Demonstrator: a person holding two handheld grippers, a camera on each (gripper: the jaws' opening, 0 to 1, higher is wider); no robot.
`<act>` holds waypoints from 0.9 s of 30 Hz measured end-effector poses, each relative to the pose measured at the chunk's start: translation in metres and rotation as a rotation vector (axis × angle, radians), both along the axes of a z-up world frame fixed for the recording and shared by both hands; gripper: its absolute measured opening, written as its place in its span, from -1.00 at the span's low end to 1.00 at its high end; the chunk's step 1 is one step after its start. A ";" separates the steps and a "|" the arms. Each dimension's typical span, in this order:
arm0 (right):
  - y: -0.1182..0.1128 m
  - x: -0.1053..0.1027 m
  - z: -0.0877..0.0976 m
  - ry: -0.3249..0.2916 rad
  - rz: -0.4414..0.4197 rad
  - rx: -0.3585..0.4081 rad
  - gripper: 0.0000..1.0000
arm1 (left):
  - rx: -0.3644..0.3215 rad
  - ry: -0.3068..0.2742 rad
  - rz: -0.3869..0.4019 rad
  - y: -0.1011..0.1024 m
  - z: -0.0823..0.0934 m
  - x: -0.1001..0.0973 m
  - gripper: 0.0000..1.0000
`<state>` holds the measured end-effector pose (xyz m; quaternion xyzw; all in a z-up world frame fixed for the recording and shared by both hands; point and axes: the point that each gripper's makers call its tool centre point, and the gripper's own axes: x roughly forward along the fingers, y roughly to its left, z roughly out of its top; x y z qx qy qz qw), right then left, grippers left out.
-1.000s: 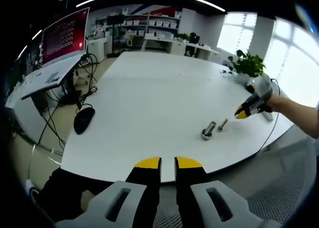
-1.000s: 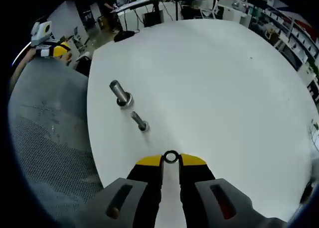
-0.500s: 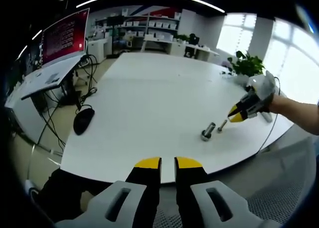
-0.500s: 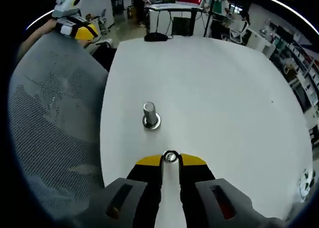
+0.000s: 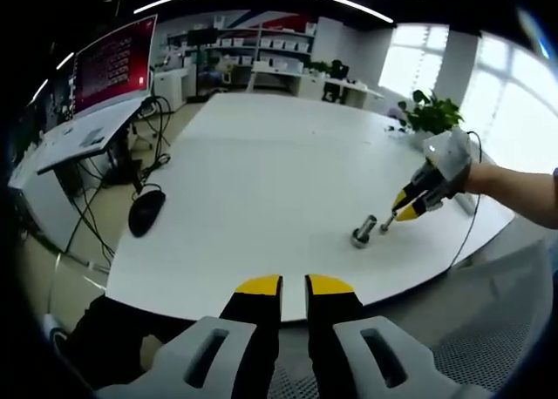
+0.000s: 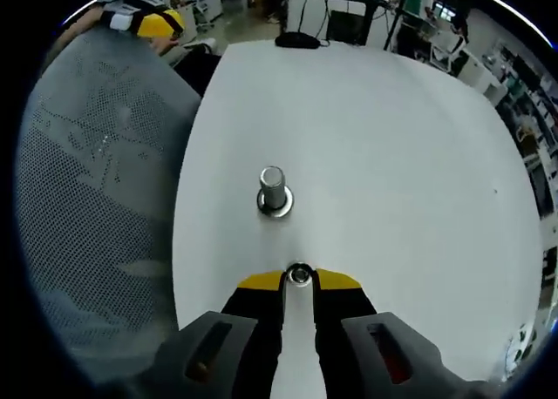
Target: Place the washer onto the threaded stud by aligning its center hole with the stud, sliding it down to the base, and recovering from edge contact or off-axis alignment until the washer reaches the visible bottom stop.
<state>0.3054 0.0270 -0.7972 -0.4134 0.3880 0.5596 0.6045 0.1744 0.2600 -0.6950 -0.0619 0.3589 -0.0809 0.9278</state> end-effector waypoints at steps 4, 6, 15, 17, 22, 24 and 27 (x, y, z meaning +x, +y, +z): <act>0.003 -0.002 -0.012 0.011 0.008 -0.031 -0.73 | 0.000 0.001 0.000 0.000 0.000 0.000 -0.84; 0.001 -0.004 -0.017 0.007 0.004 -0.048 -0.73 | -0.001 0.000 0.000 0.000 0.000 0.000 -0.84; -0.001 -0.006 -0.018 0.048 -0.085 -0.016 -0.46 | -0.008 -0.012 -0.003 -0.001 0.002 0.001 -0.84; -0.005 -0.007 -0.004 0.044 -0.113 0.021 -0.47 | -0.011 -0.017 -0.008 -0.002 0.002 0.001 -0.84; -0.011 -0.022 0.038 0.060 -0.215 0.160 -0.44 | -0.012 -0.014 -0.010 -0.002 0.002 0.001 -0.84; -0.014 -0.030 0.059 0.071 -0.260 0.241 -0.43 | -0.021 -0.026 -0.019 -0.005 0.004 0.002 -0.84; -0.018 -0.046 0.088 0.114 -0.360 0.365 -0.40 | -0.033 -0.038 -0.022 -0.007 0.006 0.001 -0.84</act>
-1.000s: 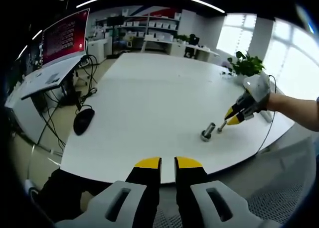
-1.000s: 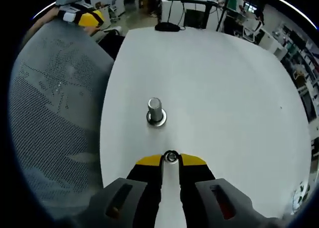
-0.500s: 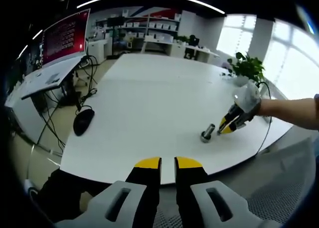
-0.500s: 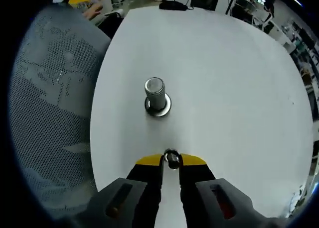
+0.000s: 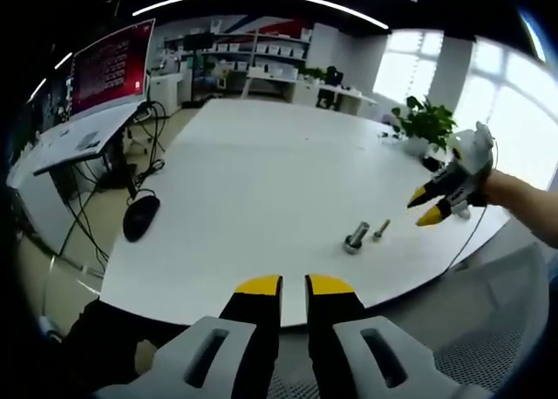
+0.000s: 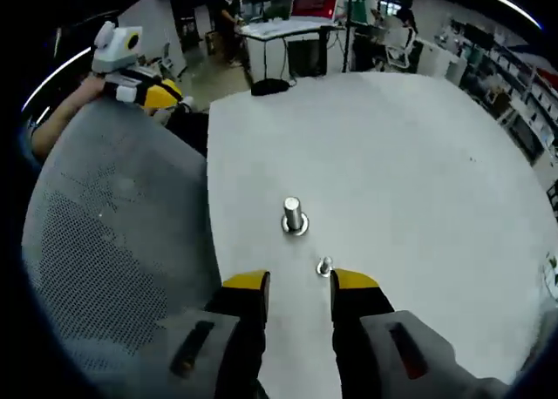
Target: Place the washer onto the threaded stud by aligning its center hole with the stud, sliding it down to the base, and recovering from edge contact or off-axis alignment until the washer reaches the visible bottom stop.
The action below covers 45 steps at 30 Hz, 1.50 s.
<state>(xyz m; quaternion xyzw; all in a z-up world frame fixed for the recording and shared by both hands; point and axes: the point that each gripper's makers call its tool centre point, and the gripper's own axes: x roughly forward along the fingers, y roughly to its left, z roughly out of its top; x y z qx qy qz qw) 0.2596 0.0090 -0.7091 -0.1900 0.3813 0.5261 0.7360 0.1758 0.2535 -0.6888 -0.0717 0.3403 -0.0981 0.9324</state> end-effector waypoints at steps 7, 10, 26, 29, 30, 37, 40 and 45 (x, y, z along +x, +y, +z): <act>-0.028 -0.037 0.053 -0.016 -0.235 0.204 -0.26 | -0.015 0.006 -0.083 -0.013 0.000 -0.004 -0.80; -0.054 -0.045 0.056 -0.027 -0.317 0.209 -0.25 | -0.027 0.018 -0.116 -0.018 -0.001 -0.006 -0.78; -0.065 -0.106 0.034 -0.029 -0.611 0.249 -0.22 | -0.128 -0.044 -0.288 -0.046 0.011 -0.010 -0.75; -0.062 -0.104 0.039 -0.039 -0.658 0.271 -0.23 | -0.121 -0.044 -0.318 -0.049 0.010 -0.012 -0.76; -0.062 -0.101 0.041 -0.049 -0.678 0.279 -0.23 | -0.120 -0.041 -0.324 -0.050 0.010 -0.013 -0.76; -0.070 -0.106 0.019 -0.040 -0.695 0.161 -0.28 | -0.119 -0.038 -0.342 -0.052 0.009 -0.014 -0.77; -0.070 -0.105 0.020 -0.039 -0.696 0.162 -0.34 | -0.123 -0.037 -0.340 -0.052 0.009 -0.014 -0.77; -0.073 -0.105 0.016 -0.006 -0.703 0.153 -0.34 | -0.124 -0.041 -0.341 -0.052 0.010 -0.014 -0.77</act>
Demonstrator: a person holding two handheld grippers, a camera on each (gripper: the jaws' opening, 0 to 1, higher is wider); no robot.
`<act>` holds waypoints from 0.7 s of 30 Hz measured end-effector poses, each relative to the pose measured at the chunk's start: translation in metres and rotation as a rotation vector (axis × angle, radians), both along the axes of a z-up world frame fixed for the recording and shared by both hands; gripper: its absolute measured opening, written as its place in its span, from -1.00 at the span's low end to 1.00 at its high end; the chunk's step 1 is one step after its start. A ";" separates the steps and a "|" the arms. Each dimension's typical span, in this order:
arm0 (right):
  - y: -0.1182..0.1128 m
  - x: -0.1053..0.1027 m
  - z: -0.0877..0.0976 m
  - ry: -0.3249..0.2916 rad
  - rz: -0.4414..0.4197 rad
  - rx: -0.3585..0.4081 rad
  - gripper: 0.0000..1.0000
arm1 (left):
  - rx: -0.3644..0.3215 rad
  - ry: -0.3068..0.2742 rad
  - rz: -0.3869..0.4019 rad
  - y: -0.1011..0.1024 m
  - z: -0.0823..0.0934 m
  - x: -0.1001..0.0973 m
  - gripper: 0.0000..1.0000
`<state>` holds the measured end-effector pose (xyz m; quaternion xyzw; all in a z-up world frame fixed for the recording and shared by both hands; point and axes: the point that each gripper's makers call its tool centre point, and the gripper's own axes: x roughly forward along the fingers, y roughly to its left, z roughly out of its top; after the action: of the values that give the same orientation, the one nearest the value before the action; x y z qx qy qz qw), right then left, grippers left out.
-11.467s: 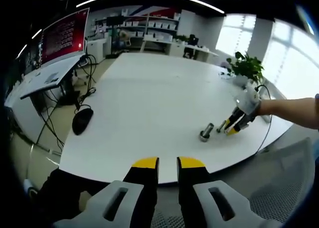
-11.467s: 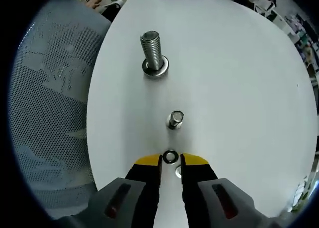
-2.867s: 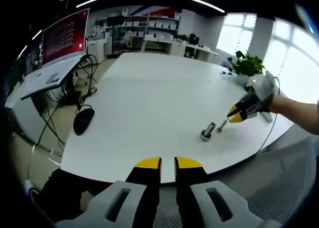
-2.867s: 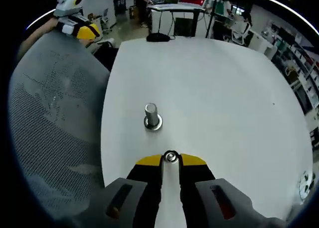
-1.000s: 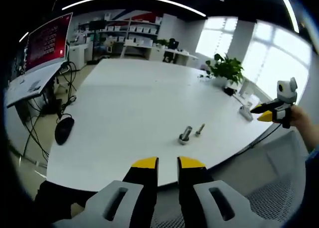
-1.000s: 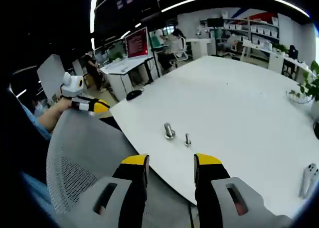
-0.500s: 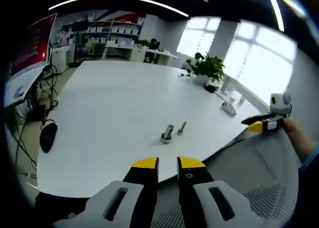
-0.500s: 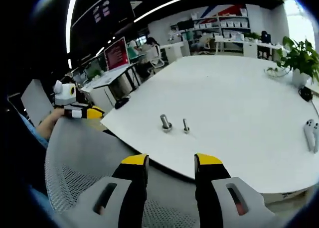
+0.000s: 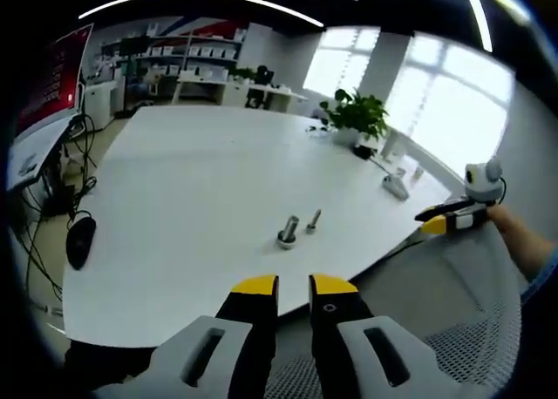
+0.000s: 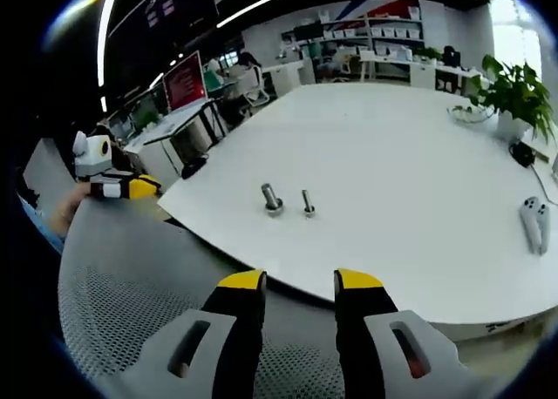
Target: Place the washer onto the threaded stud by aligning its center hole with the stud, sliding it down to the base, and recovering from edge contact or off-axis alignment until the washer reaches the visible bottom stop.
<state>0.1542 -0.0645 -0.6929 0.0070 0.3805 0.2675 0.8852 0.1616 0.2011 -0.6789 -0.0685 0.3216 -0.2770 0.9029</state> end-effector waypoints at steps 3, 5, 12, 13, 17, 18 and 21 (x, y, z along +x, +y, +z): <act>-0.001 0.001 0.000 -0.001 -0.002 0.002 -0.34 | 0.014 0.002 -0.031 -0.003 -0.002 -0.002 -0.78; -0.001 0.001 -0.001 0.002 -0.007 0.011 -0.34 | 0.014 -0.002 -0.029 -0.003 -0.001 -0.002 -0.78; -0.002 0.000 -0.005 0.025 0.007 0.010 -0.34 | 0.012 -0.004 -0.018 -0.001 -0.001 -0.001 -0.78; -0.003 0.000 -0.005 0.027 0.009 0.012 -0.34 | 0.012 -0.004 -0.017 -0.001 -0.001 -0.001 -0.78; -0.005 0.001 -0.008 0.038 0.009 0.023 -0.34 | 0.006 -0.018 -0.002 0.000 0.001 0.001 -0.79; -0.004 0.000 -0.008 0.039 0.011 0.021 -0.34 | 0.006 -0.022 0.004 0.001 0.002 0.002 -0.79; -0.004 -0.001 -0.011 0.055 0.023 0.017 -0.34 | 0.003 -0.030 0.012 0.001 0.003 0.003 -0.79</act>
<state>0.1531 -0.0687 -0.7040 0.0176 0.4023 0.2806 0.8713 0.1647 0.2021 -0.6758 -0.0647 0.3080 -0.2721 0.9093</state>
